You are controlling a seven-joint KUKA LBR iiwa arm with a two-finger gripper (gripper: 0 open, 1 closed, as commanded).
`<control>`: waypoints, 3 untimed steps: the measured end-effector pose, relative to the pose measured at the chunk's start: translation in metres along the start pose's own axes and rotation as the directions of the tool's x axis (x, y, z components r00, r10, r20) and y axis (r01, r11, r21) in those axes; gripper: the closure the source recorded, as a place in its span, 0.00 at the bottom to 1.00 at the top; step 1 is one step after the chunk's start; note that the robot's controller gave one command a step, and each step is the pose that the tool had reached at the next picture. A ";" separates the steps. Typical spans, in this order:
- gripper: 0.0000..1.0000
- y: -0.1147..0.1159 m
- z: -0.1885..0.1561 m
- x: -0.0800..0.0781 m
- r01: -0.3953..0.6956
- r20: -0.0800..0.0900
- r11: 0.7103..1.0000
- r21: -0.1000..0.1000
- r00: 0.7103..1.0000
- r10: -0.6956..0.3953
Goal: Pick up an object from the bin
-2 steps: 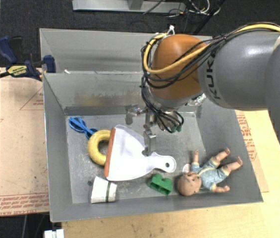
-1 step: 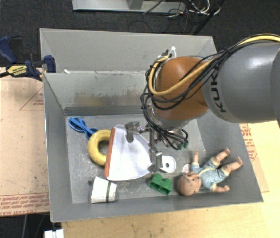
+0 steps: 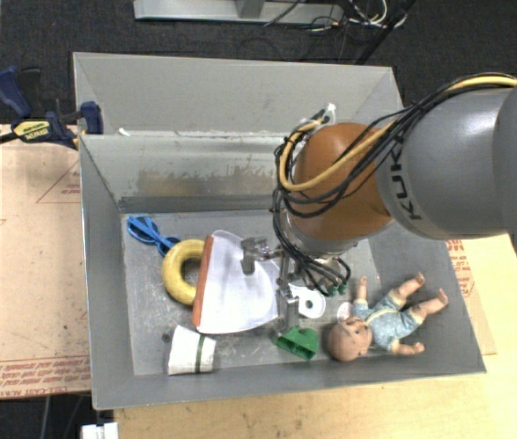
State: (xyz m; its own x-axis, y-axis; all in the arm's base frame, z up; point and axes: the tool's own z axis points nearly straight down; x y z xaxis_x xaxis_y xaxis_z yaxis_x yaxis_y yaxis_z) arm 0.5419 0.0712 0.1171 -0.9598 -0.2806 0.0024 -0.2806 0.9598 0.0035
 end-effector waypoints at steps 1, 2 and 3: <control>1.00 -0.020 0.037 0.006 0.393 0.008 0.920 0.006 0.920 -0.393; 1.00 -0.020 0.036 0.006 0.392 0.008 0.920 0.006 0.920 -0.392; 1.00 -0.025 -0.058 0.005 0.383 0.011 0.924 0.005 0.924 -0.383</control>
Offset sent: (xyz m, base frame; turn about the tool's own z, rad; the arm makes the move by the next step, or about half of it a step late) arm 0.0000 0.0000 0.0000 0.0000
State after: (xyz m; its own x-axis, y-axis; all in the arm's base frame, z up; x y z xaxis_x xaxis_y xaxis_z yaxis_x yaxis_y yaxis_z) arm 0.5443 0.0459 0.1751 -0.7793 -0.6266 -0.0097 -0.6266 0.7794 -0.0011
